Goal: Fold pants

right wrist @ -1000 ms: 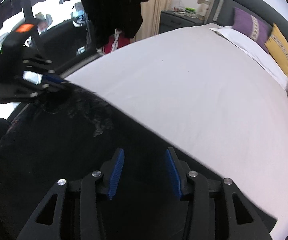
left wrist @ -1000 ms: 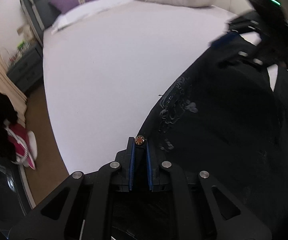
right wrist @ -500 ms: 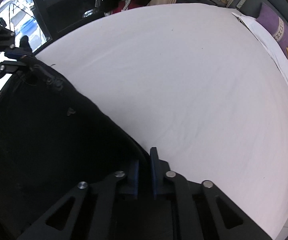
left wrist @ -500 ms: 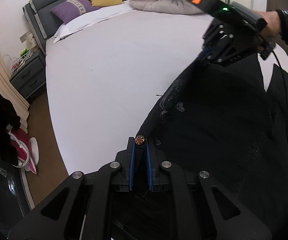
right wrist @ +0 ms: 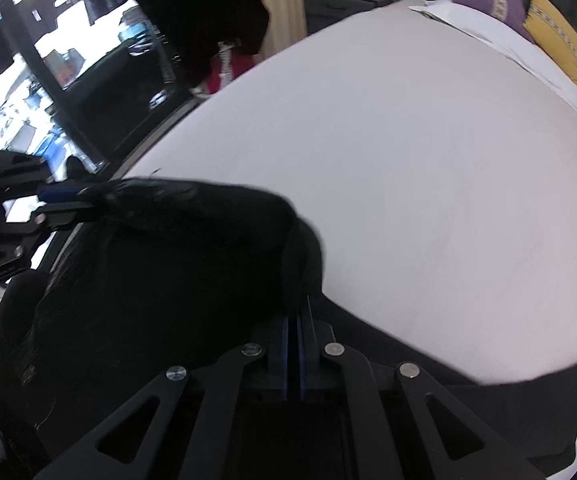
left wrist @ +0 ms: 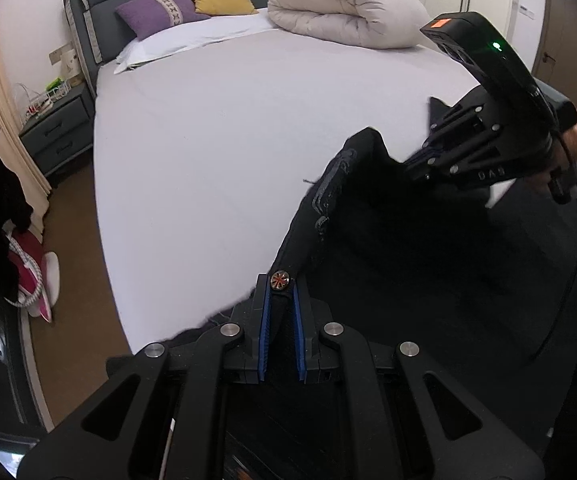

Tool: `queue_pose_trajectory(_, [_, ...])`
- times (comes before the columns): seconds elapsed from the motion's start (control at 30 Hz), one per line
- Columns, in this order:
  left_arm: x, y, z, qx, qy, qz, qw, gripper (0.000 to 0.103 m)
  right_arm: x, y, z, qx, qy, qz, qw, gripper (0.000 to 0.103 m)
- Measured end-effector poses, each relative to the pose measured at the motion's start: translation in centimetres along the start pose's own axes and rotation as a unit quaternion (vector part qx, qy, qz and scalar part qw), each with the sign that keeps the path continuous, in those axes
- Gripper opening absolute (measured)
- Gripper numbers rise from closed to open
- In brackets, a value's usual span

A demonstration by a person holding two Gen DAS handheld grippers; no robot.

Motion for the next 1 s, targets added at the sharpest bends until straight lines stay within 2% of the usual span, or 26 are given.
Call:
queue_pose_trajectory(0.1, [2.2,1.6,2.2,0.001,-0.004,0.017,0.9999,0.009,-2.5,1.3,2.2,0.006,0.049,0.038,0.998,0.005])
queue_pose_trajectory(0.2, [4.3,3.0,5.3,-0.003,-0.018,0.033,0.9993,0.009,-5.4,2.9,6.2,-0.005,0.106,0.084,0.991,0.005])
queue_pose_trajectory(0.3, [7.1,4.2,8.8,-0.014,-0.05,0.044,0.9977,0.009,-8.2,3.1,11.2,-0.028,0.169,0.145,0.975,0.005])
queue_pose_trajectory(0.4, [10.3,4.9,12.3,-0.037,-0.103,0.04,0.9932,0.009,-11.3,3.6,15.4,-0.033,0.186,0.153,0.97,0.005])
queue_pose_trajectory(0.5, [13.5,5.2,15.5,-0.061,-0.149,0.032,0.9865,0.009,-13.9,2.9,17.6,-0.04,0.209,0.18,0.96,0.004])
queue_pose_trajectory(0.53, [14.4,5.3,16.5,-0.068,-0.16,0.033,0.9842,0.009,-13.4,3.5,19.2,-0.043,0.216,0.188,0.957,0.004])
queue_pose_trajectory(0.63, [16.1,5.8,18.5,-0.079,-0.181,0.035,0.9796,0.009,-14.2,3.0,19.8,-0.05,0.229,0.206,0.95,0.004])
queue_pose_trajectory(0.73, [17.2,6.5,19.3,-0.081,-0.193,0.041,0.9771,0.009,-16.4,2.2,21.2,-0.06,0.248,0.225,0.94,0.004])
queue_pose_trajectory(0.8, [18.0,7.1,19.5,-0.08,-0.203,0.047,0.9748,0.009,-16.4,2.2,21.2,-0.066,0.257,0.233,0.935,0.004])
queue_pose_trajectory(0.97, [20.9,7.3,20.7,-0.088,-0.23,0.06,0.9674,0.009,-17.0,2.5,24.0,-0.075,0.255,0.245,0.932,0.004])
queue_pose_trajectory(1.0, [20.4,7.1,20.4,-0.088,-0.233,0.059,0.9666,0.009,-17.4,2.3,24.6,-0.076,0.255,0.251,0.931,0.004])
Point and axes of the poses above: each gripper's, at about its wrist camera, not at the fingertips, and y roughly against the way its jaws point, x to its right, z to its underside, the point moved 5 cm from there along -y, roughly the way its jaws point, and after that the axes turned 9 degrees about -x, right-handed, at the moved point
